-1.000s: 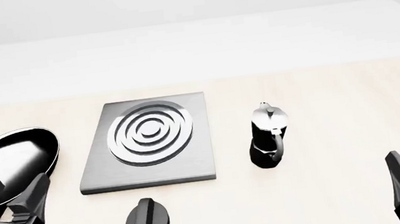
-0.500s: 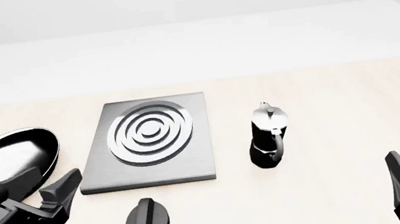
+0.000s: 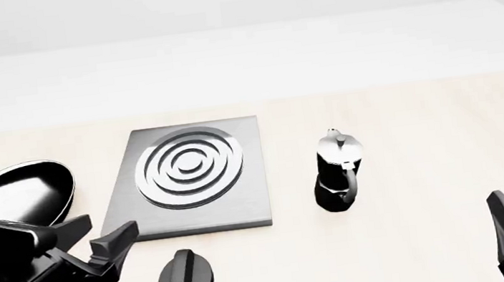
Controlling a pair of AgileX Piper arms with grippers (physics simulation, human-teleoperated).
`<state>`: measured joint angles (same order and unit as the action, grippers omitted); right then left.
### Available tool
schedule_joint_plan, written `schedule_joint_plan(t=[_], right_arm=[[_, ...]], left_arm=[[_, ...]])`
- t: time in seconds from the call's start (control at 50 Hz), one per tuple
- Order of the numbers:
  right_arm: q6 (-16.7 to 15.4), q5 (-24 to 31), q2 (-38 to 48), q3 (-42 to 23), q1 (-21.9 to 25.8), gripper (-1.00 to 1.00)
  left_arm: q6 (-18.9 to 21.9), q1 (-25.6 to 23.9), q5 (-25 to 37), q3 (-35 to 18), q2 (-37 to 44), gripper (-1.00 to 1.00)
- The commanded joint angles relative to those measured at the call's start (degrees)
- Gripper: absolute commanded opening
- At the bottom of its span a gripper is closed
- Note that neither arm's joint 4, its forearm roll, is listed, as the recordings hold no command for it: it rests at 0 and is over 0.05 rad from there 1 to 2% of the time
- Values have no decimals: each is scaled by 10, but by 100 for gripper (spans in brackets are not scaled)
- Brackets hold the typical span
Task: Turn on the stove.
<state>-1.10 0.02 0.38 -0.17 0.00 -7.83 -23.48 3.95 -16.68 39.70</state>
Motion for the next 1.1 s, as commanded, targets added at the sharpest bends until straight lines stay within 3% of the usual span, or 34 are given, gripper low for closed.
schedule_joint_plan(t=[0.02, 1.1], right_arm=[[2, 1, -2, 0, 1, 100], [15, -1, -2, 1, 5, 100]], left_arm=[[-22, -27, -43, 9, 67, 100], [-68, -51, -218, 49, 258, 100]])
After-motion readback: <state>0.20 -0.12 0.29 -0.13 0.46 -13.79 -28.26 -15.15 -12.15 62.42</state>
